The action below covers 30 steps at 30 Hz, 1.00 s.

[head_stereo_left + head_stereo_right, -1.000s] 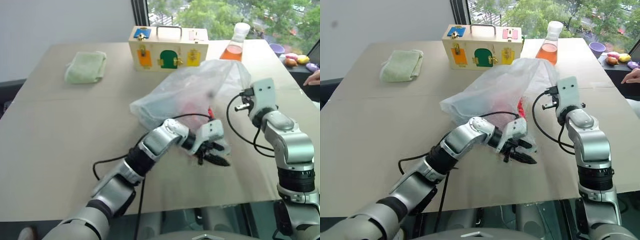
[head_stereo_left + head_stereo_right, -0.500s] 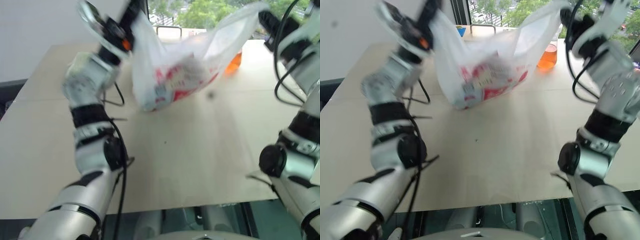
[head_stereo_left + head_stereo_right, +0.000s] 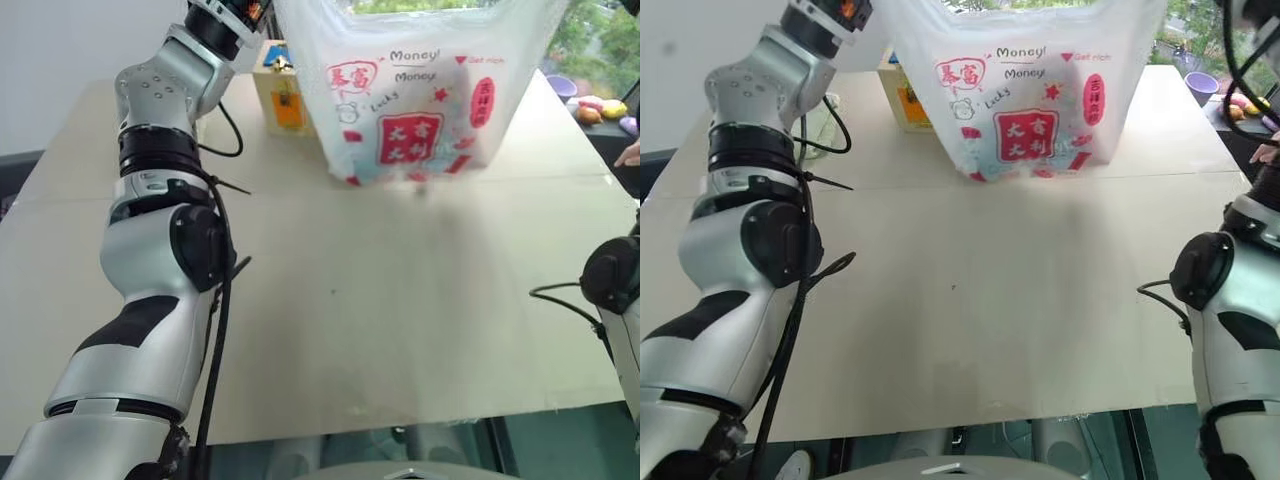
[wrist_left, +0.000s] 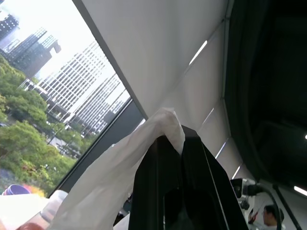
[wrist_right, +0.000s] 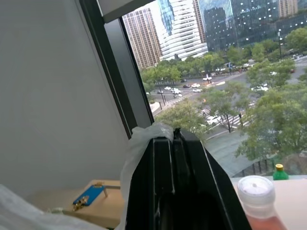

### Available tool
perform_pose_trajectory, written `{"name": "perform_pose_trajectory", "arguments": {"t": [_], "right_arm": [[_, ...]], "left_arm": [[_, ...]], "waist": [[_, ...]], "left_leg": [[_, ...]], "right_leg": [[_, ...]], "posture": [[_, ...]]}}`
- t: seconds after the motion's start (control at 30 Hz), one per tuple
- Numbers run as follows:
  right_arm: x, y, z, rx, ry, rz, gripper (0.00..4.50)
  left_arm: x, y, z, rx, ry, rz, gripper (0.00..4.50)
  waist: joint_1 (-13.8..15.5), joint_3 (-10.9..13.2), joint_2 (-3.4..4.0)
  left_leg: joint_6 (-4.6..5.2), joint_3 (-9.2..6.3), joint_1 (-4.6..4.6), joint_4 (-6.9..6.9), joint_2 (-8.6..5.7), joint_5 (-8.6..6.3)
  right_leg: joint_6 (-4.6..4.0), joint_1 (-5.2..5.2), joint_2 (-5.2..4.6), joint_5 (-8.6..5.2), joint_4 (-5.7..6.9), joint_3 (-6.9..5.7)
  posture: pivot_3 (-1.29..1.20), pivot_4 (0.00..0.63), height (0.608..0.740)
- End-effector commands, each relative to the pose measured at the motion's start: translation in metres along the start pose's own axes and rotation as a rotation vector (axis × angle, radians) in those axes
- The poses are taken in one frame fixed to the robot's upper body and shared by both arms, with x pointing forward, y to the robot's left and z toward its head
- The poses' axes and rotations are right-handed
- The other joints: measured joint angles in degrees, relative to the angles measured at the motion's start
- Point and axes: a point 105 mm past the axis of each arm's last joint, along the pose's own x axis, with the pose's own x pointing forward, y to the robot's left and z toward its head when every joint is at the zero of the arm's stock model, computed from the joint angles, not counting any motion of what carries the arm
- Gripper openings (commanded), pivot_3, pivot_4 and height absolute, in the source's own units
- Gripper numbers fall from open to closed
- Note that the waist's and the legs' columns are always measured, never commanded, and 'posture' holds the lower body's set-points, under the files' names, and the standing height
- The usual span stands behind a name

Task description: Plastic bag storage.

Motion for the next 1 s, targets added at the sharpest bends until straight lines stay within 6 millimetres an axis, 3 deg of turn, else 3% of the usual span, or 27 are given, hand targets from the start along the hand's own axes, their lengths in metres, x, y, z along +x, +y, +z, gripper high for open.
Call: {"name": "perform_pose_trajectory", "arguments": {"t": [0.03, 0.13, 0.23, 0.3, 0.43, 0.47, 0.5, 0.53, 0.57, 0.6, 0.63, 0.67, 0.7, 0.77, 0.87, 0.9, 0.93, 1.0], "right_arm": [[-0.043, 0.007, -0.016, -0.072, 0.036, 0.010, 0.00], [-0.097, 0.008, -0.072, -0.091, 0.188, -0.014, 0.00], [-0.177, 0.009, -0.145, -0.126, 0.488, -0.115, 0.00], [-0.217, 0.009, -0.177, -0.147, 0.664, -0.169, 0.00], [-0.234, -0.004, -0.209, -0.162, 0.752, -0.221, 0.00], [-0.232, -0.006, -0.214, -0.181, 0.748, -0.212, 0.00], [-0.231, -0.007, -0.217, -0.196, 0.741, -0.200, 0.00], [-0.229, -0.008, -0.217, -0.225, 0.729, -0.188, 0.00], [-0.230, -0.006, -0.218, -0.260, 0.743, -0.145, 0.00], [-0.231, 0.000, -0.216, -0.295, 0.733, -0.086, 0.00], [-0.233, 0.006, -0.214, -0.295, 0.723, -0.037, 0.00], [-0.236, 0.012, -0.211, -0.286, 0.709, 0.000, 0.60], [-0.239, 0.016, -0.207, -0.284, 0.694, 0.031, 0.87], [-0.246, 0.022, -0.199, -0.305, 0.676, 0.093, 1.88], [-0.262, 0.017, -0.182, -0.329, 0.673, 0.107, 3.25], [-0.268, 0.014, -0.179, -0.346, 0.686, 0.110, 3.44], [-0.273, 0.012, -0.175, -0.363, 0.697, 0.124, 4.03], [-0.280, 0.010, -0.169, -0.382, 0.703, 0.141, 4.50]], "left_arm": [[-0.037, -0.018, -0.025, 0.085, 0.194, -0.076, 0.03], [-0.078, -0.030, -0.062, 0.027, 0.309, -0.043, 0.03], [-0.128, -0.039, -0.120, 0.011, 0.468, 0.072, 0.03], [-0.159, -0.040, -0.152, 0.040, 0.555, 0.169, 0.03], [-0.189, -0.035, -0.176, 0.101, 0.618, 0.269, 0.03], [-0.195, -0.034, -0.179, 0.113, 0.635, 0.290, 0.03], [-0.198, -0.034, -0.180, 0.109, 0.626, 0.294, 0.03], [-0.202, -0.035, -0.180, 0.128, 0.653, 0.297, 0.03], [-0.206, -0.037, -0.177, 0.147, 0.676, 0.285, 0.03], [-0.207, -0.039, -0.171, 0.163, 0.662, 0.276, 0.03], [-0.210, -0.041, -0.166, 0.168, 0.661, 0.278, 0.03], [-0.214, -0.044, -0.162, 0.190, 0.668, 0.272, 0.26], [-0.218, -0.046, -0.159, 0.220, 0.677, 0.268, 0.53], [-0.223, -0.045, -0.150, 0.247, 0.639, 0.308, 1.32], [-0.242, -0.043, -0.136, 0.311, 0.643, 0.397, 2.60], [-0.249, -0.042, -0.133, 0.331, 0.654, 0.422, 2.77], [-0.256, -0.040, -0.128, 0.350, 0.664, 0.448, 3.33], [-0.264, -0.038, -0.122, 0.374, 0.679, 0.468, 4.04]], "waist": [[-0.30, -0.09, 0.11], [-0.32, -0.11, 0.10], [0.76, -0.13, 0.15], [1.26, -0.21, 0.29], [0.56, 0.06, -0.04], [0.08, 0.06, -0.05], [-1.13, -0.42, 1.13], [-1.14, -0.84, 2.01], [-1.12, -1.34, 1.36], [-0.86, -1.60, 0.43], [-0.68, -1.45, 0.26], [-0.51, -1.37, 0.24], [-0.01, -1.31, 0.37], [0.46, -1.39, 0.64], [0.73, -1.42, 0.61], [0.65, -1.38, 0.47], [0.59, -1.37, 0.37], [0.72, -1.40, 0.17]], "left_leg": [[0.00, 0.03, 0.03, -0.08, 0.01, 0.00], [0.00, -0.05, -0.13, 0.02, 0.06, 0.00], [0.00, -0.10, -0.54, 0.38, 0.06, 0.00], [0.04, -0.05, -0.42, 0.46, 0.02, -0.02], [0.39, 0.60, 0.60, 1.02, 0.01, -0.13], [0.55, 0.57, 1.17, 0.99, 0.21, -0.02], [0.29, 0.48, 1.56, 0.95, 0.53, -0.18], [0.24, -0.18, 1.11, 0.76, 1.98, -0.23], [0.24, -0.20, 0.38, 0.15, 2.90, -0.23], [0.26, 0.94, 0.33, -0.57, 2.82, -0.22], [0.30, 1.52, 0.79, -0.64, 2.63, -0.19], [0.28, 1.72, 1.54, -0.65, 2.00, -0.18], [0.26, 2.05, 1.93, -0.84, 1.60, -0.17], [0.27, 1.60, 2.49, -1.19, 1.52, -0.14], [-0.41, 0.82, 2.47, -0.72, 1.75, 0.62], [-0.43, 0.86, 2.44, -0.69, 1.79, 0.60], [-0.36, 1.03, 2.42, -0.71, 1.76, 0.55], [-0.02, 1.27, 2.36, -0.71, 1.73, 0.24]], "right_leg": [[0.00, -0.02, 0.00, 0.00, 0.00, 0.04], [-0.01, -0.17, -0.03, 0.00, 0.16, 0.04], [-0.01, -0.54, -0.11, 0.00, 0.51, 0.04], [0.02, -0.49, -0.21, -0.02, 0.66, 0.07], [0.35, 0.57, 0.01, -0.24, 0.26, 0.57], [0.40, 1.32, 0.17, -0.23, -0.21, 0.50], [0.40, 2.05, 0.38, -0.23, -0.93, 0.35], [0.30, 3.23, 1.39, 1.32, -3.91, -0.48], [-0.11, 3.33, 1.46, 1.98, -4.68, -1.10], [-0.07, 2.92, -0.29, 1.91, -1.97, -2.76], [-0.04, 3.06, -1.15, -0.12, -0.57, -2.74], [-0.12, 2.91, -1.61, -1.16, 0.20, -2.34], [-0.23, 2.90, -1.21, -1.40, 0.21, -2.39], [-0.69, 3.11, -0.86, -1.67, 0.26, -2.32], [-0.95, 3.17, 0.18, -2.30, 0.69, -2.08], [-0.92, 3.18, 0.23, -2.37, 0.68, -2.02], [-0.87, 3.07, 0.22, -2.45, 0.61, -1.86], [-0.77, 3.05, 0.20, -2.53, 0.51, -1.62]], "posture": [[0.00, 0.150, 0.740], [0.00, 0.150, 0.740], [0.00, 0.150, 0.740], [0.00, 0.150, 0.740], [0.00, 0.150, 0.740], [0.00, 0.150, 0.740], [0.00, 0.150, 0.740], [0.00, 0.150, 0.740], [0.00, 0.150, 0.740], [0.00, 0.150, 0.740], [0.00, 0.150, 0.740], [0.00, 0.150, 0.740], [0.00, 0.150, 0.740], [0.00, 0.150, 0.740], [0.00, 0.150, 0.740], [0.00, 0.150, 0.740], [0.00, 0.150, 0.740], [0.00, 0.150, 0.740]]}}
